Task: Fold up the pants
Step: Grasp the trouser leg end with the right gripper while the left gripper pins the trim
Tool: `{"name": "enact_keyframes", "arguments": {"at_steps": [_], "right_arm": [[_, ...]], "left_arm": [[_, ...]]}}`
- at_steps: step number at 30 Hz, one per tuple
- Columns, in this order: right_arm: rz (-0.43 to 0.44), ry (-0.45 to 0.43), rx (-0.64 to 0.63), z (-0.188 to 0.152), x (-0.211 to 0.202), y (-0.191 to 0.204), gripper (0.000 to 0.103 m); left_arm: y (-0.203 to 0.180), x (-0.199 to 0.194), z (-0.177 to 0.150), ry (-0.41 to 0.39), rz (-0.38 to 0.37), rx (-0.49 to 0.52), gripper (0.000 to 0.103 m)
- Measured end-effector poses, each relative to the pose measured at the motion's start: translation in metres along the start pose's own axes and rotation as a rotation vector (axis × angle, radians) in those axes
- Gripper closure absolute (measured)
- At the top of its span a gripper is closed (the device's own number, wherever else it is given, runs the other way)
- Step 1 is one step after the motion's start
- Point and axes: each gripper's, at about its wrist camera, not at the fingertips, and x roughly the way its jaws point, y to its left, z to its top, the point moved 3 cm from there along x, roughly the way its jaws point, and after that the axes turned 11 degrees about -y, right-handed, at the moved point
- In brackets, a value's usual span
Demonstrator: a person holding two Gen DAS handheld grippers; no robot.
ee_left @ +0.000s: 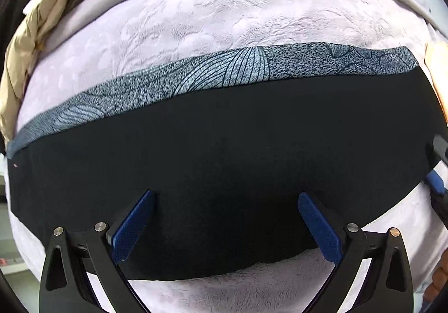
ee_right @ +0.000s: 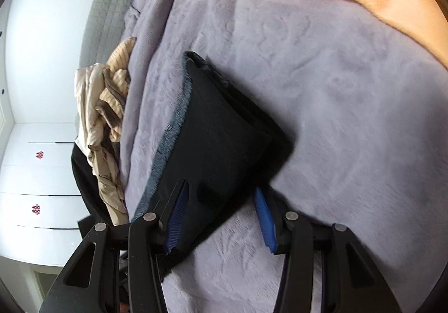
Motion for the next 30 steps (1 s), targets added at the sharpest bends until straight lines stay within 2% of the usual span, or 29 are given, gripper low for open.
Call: {"name": "enact_keyframes", "arguments": {"at_steps": [4, 5, 6, 7, 8, 12, 15, 17, 19, 20, 23, 26, 28, 30], "right_arm": [[-0.018, -0.008, 0.053, 0.003, 0.025, 0.003, 0.051], [-0.032, -0.001, 0.076, 0.004, 0.031, 0.002, 0.055], [-0.034, 0.005, 0.098, 0.006, 0.034, 0.000, 0.075], [-0.006, 0.008, 0.117, 0.007, 0.034, 0.001, 0.084], [0.032, 0.004, 0.118, 0.008, 0.032, 0.005, 0.087], [0.103, 0.008, 0.031, 0.009, 0.018, 0.026, 0.089], [0.130, 0.008, -0.004, 0.008, 0.015, 0.036, 0.089], [0.140, 0.010, -0.018, 0.008, 0.015, 0.040, 0.089], [0.133, 0.011, -0.028, 0.009, 0.017, 0.043, 0.089], [0.133, 0.010, -0.031, 0.010, 0.016, 0.045, 0.089], [0.133, 0.011, -0.051, 0.010, 0.013, 0.053, 0.089], [0.129, 0.012, -0.104, 0.007, 0.007, 0.067, 0.089], [0.125, 0.008, -0.143, 0.005, 0.004, 0.078, 0.089], [0.119, 0.018, -0.188, -0.001, 0.004, 0.091, 0.088]], "left_arm": [[0.002, 0.002, -0.001, 0.023, -0.012, -0.004, 0.000], [0.003, -0.001, 0.000, 0.033, -0.014, -0.002, 0.005], [0.004, -0.004, 0.004, 0.026, -0.013, -0.002, 0.022], [0.005, -0.012, 0.011, 0.000, -0.004, 0.000, 0.030], [0.007, -0.017, 0.019, -0.024, 0.003, 0.001, 0.031], [0.011, -0.019, 0.057, -0.138, 0.040, -0.032, 0.031], [0.002, 0.019, 0.072, -0.107, 0.052, -0.038, 0.031], [-0.011, 0.043, 0.066, -0.090, 0.079, 0.017, 0.028], [-0.019, 0.042, 0.064, -0.142, 0.125, 0.097, 0.027], [-0.020, 0.037, 0.063, -0.142, 0.124, 0.120, 0.027], [-0.001, 0.013, 0.054, -0.120, 0.061, 0.075, 0.027], [0.014, -0.013, 0.027, -0.126, 0.012, 0.039, 0.027], [0.007, -0.016, 0.005, -0.101, -0.025, 0.068, 0.027], [-0.016, -0.008, -0.014, -0.106, -0.013, 0.129, 0.026]]}}
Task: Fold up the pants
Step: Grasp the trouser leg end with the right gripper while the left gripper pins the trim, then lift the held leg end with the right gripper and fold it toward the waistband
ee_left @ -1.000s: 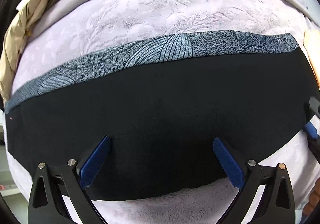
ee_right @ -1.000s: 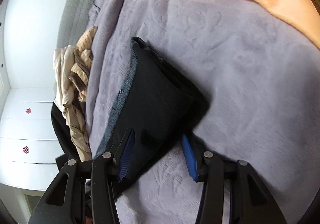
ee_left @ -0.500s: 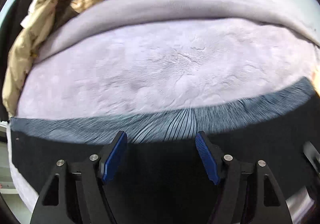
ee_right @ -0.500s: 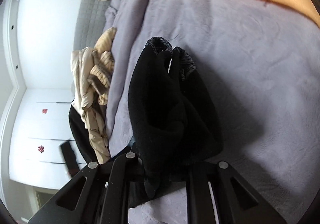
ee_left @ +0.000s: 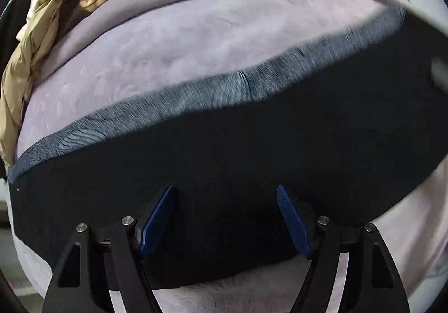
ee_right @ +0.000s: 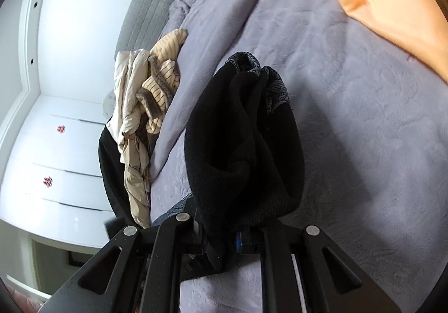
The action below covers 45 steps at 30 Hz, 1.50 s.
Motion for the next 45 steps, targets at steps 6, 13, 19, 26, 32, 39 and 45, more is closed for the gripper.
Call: {"name": "enact_keyframes", "arguments": {"at_steps": [6, 13, 19, 26, 32, 39, 45], "right_arm": [[-0.034, -0.003, -0.205, -0.017, 0.005, 0.060, 0.089], [-0.153, -0.008, -0.433, -0.071, 0.027, 0.143, 0.088], [-0.298, 0.120, -0.617, -0.171, 0.114, 0.193, 0.088], [-0.625, 0.239, -0.998, -0.296, 0.206, 0.206, 0.067], [-0.479, 0.281, -0.960, -0.304, 0.162, 0.233, 0.046], [-0.303, 0.254, -0.090, -0.215, 0.107, 0.134, 0.045], [-0.206, 0.218, 0.168, -0.201, 0.109, 0.088, 0.049]], "left_arm": [[0.024, -0.005, -0.005, 0.031, -0.094, -0.065, 0.026], [0.121, -0.047, -0.040, 0.029, -0.125, -0.110, 0.026], [0.223, -0.064, -0.073, 0.047, -0.054, -0.147, 0.026], [0.307, -0.058, -0.104, 0.078, 0.043, -0.257, 0.026], [0.320, -0.058, -0.109, 0.079, 0.009, -0.289, 0.026], [0.275, -0.061, -0.070, 0.048, -0.183, -0.269, 0.026], [0.229, -0.031, -0.058, 0.112, -0.254, -0.261, 0.026]]}}
